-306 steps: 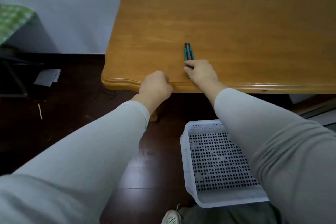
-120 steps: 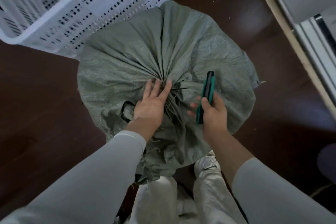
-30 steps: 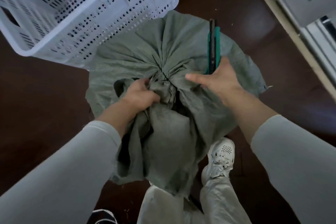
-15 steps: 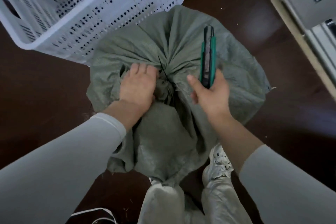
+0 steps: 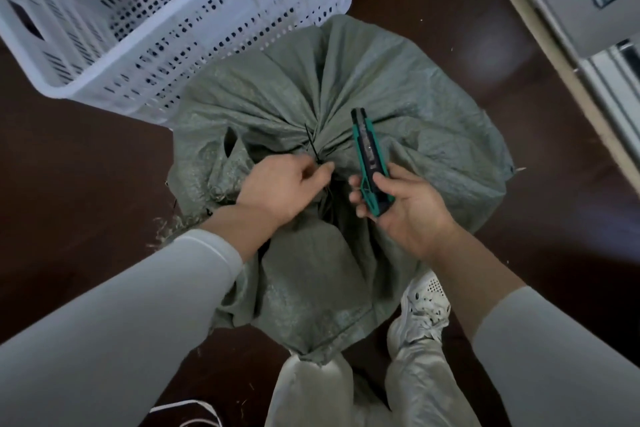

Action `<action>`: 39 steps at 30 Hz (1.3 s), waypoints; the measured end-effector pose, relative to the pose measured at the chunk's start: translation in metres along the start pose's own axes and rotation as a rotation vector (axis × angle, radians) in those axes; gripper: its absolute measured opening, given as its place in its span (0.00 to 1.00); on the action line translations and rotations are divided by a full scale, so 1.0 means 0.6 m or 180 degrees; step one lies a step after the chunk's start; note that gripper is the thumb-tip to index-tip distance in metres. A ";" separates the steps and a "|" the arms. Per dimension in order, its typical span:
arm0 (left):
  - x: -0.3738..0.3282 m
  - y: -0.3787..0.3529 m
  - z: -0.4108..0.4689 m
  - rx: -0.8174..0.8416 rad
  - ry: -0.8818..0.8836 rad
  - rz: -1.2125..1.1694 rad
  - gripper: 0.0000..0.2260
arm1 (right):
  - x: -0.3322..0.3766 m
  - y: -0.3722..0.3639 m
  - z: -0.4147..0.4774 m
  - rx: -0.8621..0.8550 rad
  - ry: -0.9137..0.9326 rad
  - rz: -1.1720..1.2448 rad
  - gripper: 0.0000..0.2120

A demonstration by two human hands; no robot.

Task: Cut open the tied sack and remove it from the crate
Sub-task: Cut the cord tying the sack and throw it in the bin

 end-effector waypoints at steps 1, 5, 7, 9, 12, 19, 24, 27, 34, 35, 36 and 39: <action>-0.003 -0.003 0.000 -0.0106 0.0061 0.0012 0.17 | 0.004 -0.001 -0.006 0.0057 0.0036 0.0034 0.11; -0.006 -0.014 -0.004 -0.0300 0.0203 -0.0118 0.13 | 0.020 0.003 -0.010 0.0019 0.0098 0.0046 0.09; -0.008 -0.019 -0.007 -0.0354 0.0226 -0.0081 0.13 | 0.026 0.011 -0.004 -0.0086 0.0142 -0.0071 0.08; -0.011 -0.021 -0.008 -0.0394 0.0241 -0.0032 0.13 | 0.028 0.020 0.000 -0.0184 0.0169 -0.0302 0.08; -0.011 -0.023 -0.004 -0.0411 0.0330 -0.0025 0.12 | 0.026 0.022 0.004 -0.0114 0.0148 -0.0230 0.11; -0.014 -0.025 0.004 -0.0411 0.0429 0.0030 0.12 | 0.025 0.051 0.008 -0.0862 0.0200 -0.0806 0.13; -0.014 -0.026 0.006 -0.0401 0.0468 -0.0006 0.12 | 0.026 0.056 0.011 -0.1031 0.0112 -0.1184 0.13; -0.014 -0.026 0.008 -0.0380 0.0493 -0.0018 0.12 | 0.025 0.036 0.016 -0.0611 0.0170 -0.0951 0.13; -0.013 -0.032 0.010 -0.0306 0.0504 -0.0024 0.12 | 0.035 0.013 0.014 -0.0278 0.0256 -0.0256 0.07; -0.013 -0.032 0.010 -0.0304 0.0510 -0.0025 0.12 | 0.039 0.016 0.015 -0.0411 0.0343 -0.0291 0.06; -0.012 -0.032 0.011 -0.0302 0.0518 -0.0024 0.12 | 0.044 0.019 0.016 -0.0524 0.0426 -0.0329 0.06; -0.014 -0.033 0.011 -0.0319 0.0538 -0.0010 0.12 | 0.049 0.024 0.018 -0.0633 0.0533 -0.0470 0.06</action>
Point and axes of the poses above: each hand's wrist, its own z-axis towards the middle knuckle, its own y-axis out of the back of the hand, x = y × z, the point moved 8 cm from there along z, towards the middle knuckle, and after that the axes turned 3 degrees about y, right-handed, at the moved point
